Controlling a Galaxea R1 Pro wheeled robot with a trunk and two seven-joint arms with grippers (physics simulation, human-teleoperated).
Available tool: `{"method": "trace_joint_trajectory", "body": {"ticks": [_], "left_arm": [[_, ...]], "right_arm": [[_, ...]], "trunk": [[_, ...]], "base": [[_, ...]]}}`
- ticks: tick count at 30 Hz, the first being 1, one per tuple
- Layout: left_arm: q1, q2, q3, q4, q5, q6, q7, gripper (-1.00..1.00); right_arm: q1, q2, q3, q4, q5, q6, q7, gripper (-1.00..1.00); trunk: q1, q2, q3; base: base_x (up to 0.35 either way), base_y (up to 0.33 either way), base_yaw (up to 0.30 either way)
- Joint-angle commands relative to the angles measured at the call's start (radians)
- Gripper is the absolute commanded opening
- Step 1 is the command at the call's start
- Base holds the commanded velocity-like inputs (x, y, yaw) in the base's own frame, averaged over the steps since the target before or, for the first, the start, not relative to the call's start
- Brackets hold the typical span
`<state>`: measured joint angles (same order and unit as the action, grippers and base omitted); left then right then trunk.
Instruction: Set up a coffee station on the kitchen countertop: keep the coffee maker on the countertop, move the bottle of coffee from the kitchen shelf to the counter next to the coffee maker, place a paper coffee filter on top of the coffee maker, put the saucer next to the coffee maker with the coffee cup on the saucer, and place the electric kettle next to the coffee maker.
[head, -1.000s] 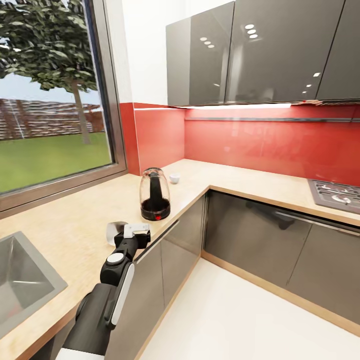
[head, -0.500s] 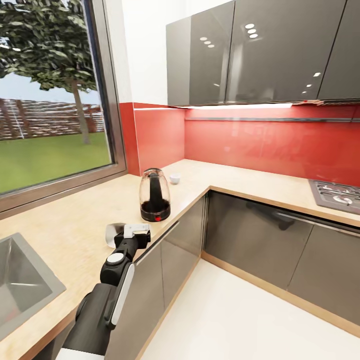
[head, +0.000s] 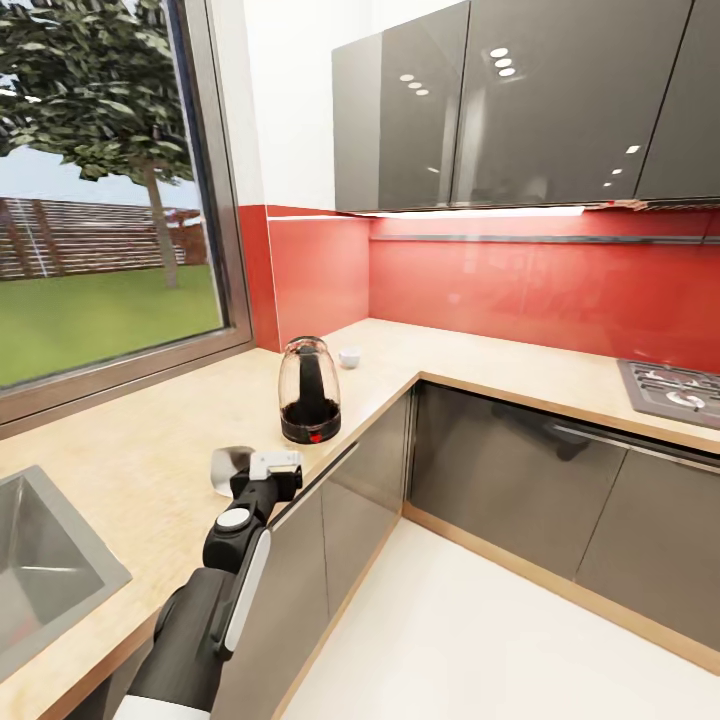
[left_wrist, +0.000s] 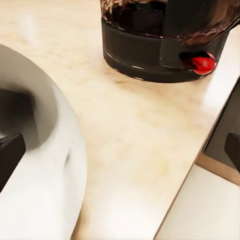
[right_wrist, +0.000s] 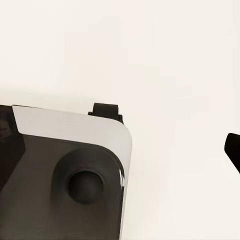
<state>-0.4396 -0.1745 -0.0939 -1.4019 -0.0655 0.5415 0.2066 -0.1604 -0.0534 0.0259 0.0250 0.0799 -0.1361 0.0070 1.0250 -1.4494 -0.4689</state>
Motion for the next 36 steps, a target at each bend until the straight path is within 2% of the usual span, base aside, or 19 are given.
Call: {"method": "trace_joint_trajectory", "body": {"ticks": [1,36], "left_arm": [[-0.001,0.0,-0.001,0.0,-0.007,0.006,0.002,1.0],[-0.001,0.0,-0.001,0.0,-0.007,0.006,0.002,1.0]], "right_arm": [[-0.002,0.0,0.002,0.003,0.008,-0.005,0.001,1.0],[-0.001,0.0,0.002,0.003,0.008,-0.005,0.001,1.0]], "trunk": [[0.0,-0.001,-0.001],[0.0,-0.001,-0.001]], "base": [[0.0,0.0,0.0],[0.033,0.01,0.0]]}}
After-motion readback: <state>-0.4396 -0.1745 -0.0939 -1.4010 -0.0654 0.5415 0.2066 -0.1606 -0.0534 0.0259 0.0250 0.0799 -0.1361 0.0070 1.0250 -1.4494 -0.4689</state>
